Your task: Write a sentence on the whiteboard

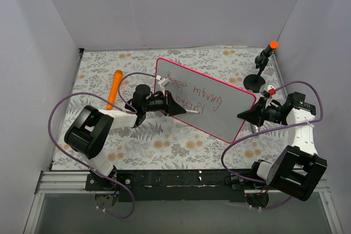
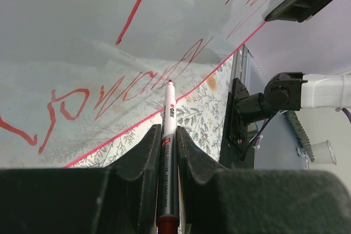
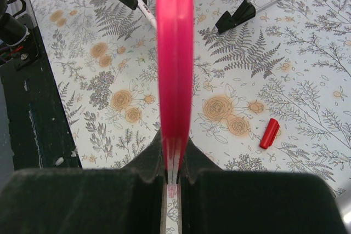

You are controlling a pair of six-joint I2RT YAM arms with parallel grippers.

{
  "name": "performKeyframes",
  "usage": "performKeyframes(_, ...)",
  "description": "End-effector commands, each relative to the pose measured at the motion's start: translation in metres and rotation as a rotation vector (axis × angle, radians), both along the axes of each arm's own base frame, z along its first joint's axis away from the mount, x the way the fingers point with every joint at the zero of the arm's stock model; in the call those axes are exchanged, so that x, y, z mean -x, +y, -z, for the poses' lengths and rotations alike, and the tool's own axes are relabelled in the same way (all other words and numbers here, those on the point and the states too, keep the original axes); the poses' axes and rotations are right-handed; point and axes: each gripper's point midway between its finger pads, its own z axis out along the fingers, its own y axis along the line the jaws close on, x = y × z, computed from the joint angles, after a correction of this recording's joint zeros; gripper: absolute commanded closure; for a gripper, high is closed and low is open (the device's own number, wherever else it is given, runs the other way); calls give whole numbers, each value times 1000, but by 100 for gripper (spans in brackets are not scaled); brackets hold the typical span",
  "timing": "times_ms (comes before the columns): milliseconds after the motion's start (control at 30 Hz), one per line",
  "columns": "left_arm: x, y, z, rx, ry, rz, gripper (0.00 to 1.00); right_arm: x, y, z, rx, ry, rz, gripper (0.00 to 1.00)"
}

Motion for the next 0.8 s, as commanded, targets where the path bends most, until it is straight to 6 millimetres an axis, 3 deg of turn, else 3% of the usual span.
performKeyframes(0, -10, -4, -37, 63, -100, -20, 100, 1, -5, 12, 78, -18, -12, 99)
performKeyframes(500, -7, -12, -48, 77, -114, 5, 100, 1, -5, 13, 73, -9, -11, 99)
performKeyframes(767, -10, -11, -30, 29, -88, -9, 100, 0, -5, 12, 72, -11, -11, 99)
